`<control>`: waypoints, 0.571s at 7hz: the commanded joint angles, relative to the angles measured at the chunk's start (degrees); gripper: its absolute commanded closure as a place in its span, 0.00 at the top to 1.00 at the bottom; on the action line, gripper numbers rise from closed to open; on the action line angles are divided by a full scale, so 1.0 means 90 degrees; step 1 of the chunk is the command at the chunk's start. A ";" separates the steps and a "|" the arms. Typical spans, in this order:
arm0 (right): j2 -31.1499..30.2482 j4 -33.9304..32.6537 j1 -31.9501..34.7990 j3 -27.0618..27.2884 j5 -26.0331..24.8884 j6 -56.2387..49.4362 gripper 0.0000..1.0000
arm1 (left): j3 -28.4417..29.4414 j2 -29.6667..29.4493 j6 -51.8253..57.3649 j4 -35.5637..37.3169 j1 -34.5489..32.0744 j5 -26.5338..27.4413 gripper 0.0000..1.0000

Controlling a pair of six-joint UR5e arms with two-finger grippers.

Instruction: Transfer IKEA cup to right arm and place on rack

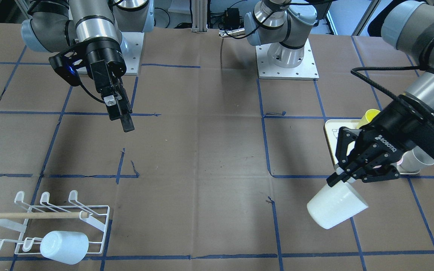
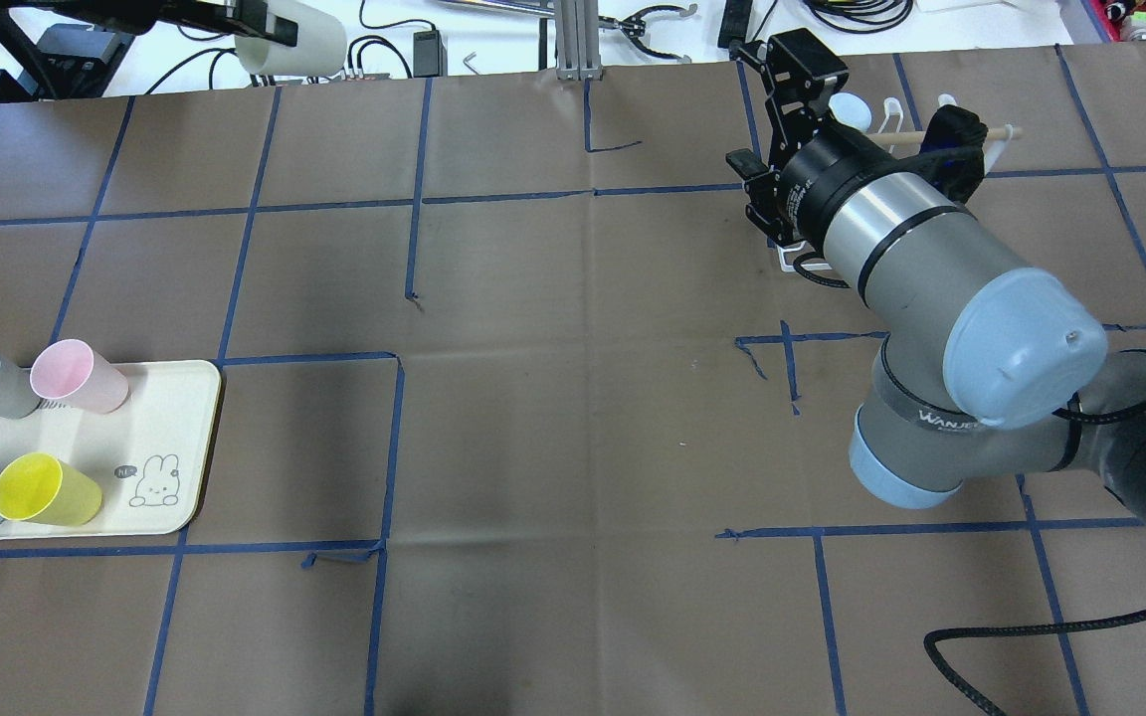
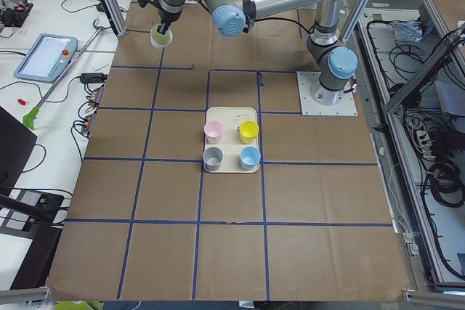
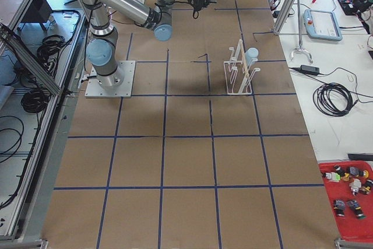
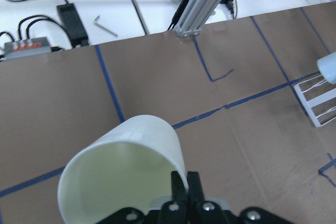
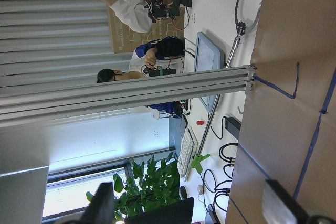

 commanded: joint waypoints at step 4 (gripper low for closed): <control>0.0141 0.0000 0.0015 -0.0001 -0.0029 0.0000 1.00 | -0.1934 -0.0063 -0.0099 0.3917 -0.1029 -0.1768 0.03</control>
